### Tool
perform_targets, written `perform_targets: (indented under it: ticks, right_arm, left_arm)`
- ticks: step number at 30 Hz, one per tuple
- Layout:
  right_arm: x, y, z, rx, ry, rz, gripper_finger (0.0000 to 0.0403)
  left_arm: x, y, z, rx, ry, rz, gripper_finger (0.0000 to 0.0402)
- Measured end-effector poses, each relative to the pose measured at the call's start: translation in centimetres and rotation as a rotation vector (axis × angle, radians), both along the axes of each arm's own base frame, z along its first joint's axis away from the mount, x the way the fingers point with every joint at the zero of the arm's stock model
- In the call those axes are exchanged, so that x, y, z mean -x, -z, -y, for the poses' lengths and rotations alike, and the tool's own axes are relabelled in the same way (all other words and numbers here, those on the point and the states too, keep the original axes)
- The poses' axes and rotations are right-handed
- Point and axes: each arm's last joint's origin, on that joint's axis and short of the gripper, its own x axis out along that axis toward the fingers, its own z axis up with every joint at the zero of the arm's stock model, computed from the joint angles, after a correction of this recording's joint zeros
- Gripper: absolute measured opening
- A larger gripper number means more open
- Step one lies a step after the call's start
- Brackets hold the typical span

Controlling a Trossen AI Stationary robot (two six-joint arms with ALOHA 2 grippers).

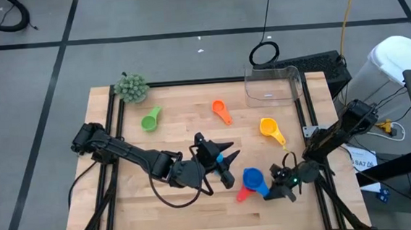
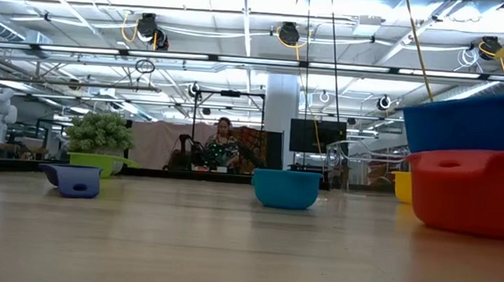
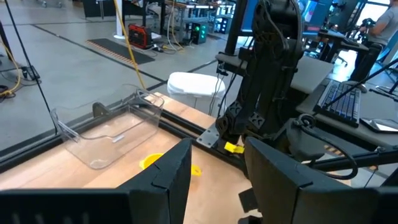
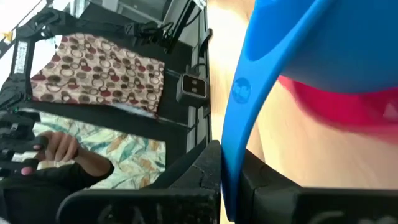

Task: Nest measuring cups in basket
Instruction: Stack the blue measuring cup on top of the red measuring cup

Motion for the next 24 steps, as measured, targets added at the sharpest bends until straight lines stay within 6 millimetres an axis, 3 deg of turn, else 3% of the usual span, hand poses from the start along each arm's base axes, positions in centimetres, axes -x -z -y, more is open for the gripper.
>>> perform_targets:
  ticks: [11,24]
  right_arm:
    - [0.17,-0.03,-0.2,-0.035,-0.036,-0.022,0.0003]
    - [0.21,0.01,-0.25,-0.025,-0.063,-0.021,0.0085]
  left_arm:
    - [0.0,0.0,0.0,0.012,-0.002,0.006,0.0152]
    - [0.09,0.0,0.24,0.012,0.004,0.006,0.0152]
